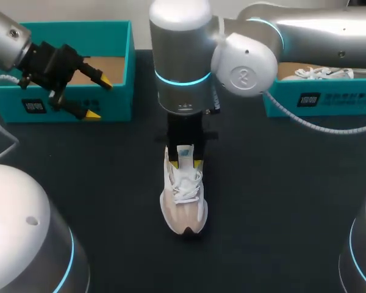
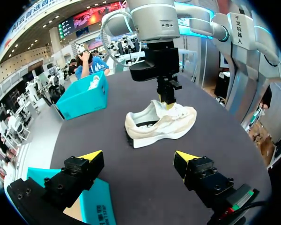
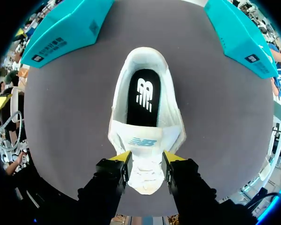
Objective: Take the shoe out of the shoebox, open the shoe tongue, remove and reinsert the insole, then place the shoe into the shoebox
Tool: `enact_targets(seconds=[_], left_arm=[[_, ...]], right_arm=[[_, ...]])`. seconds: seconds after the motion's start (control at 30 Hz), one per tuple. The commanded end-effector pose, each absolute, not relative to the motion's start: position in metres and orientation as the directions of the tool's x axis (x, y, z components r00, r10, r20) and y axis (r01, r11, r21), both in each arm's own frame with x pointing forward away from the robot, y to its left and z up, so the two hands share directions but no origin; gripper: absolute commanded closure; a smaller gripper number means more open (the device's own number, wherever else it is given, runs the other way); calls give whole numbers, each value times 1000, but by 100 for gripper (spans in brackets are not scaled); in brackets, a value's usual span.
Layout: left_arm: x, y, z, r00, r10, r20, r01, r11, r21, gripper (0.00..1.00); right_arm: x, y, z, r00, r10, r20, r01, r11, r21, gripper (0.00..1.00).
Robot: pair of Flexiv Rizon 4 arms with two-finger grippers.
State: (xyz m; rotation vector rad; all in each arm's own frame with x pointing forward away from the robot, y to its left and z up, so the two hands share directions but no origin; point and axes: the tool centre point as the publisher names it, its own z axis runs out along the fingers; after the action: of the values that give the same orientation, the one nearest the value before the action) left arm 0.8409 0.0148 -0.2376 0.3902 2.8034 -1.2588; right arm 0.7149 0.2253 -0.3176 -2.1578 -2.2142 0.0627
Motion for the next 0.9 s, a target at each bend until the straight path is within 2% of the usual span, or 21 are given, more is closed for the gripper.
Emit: enact_targets(seconds=[0.03,0.33,0.67,0.8,0.9], left_arm=[[841,15,-238,-967,211,-142,246,640,-728,0],[841,15,-238,-967,211,-142,246,640,-728,0],[841,15,-238,-967,211,-142,246,640,-728,0],[841,15,-238,-967,211,-142,246,640,-728,0],[841,15,-238,-967,211,-142,246,640,-728,0]], right_arm=[[727,221,-331,-43,998,39,996,46,-74,62],[735,214,-313,-61,998,-2,997,61,-51,64],[747,223,-336,-126,991,39,990,128,-62,64],[749,218,-328,-161,987,27,986,162,-35,61],[758,211,-314,-264,964,-21,964,264,29,56]])
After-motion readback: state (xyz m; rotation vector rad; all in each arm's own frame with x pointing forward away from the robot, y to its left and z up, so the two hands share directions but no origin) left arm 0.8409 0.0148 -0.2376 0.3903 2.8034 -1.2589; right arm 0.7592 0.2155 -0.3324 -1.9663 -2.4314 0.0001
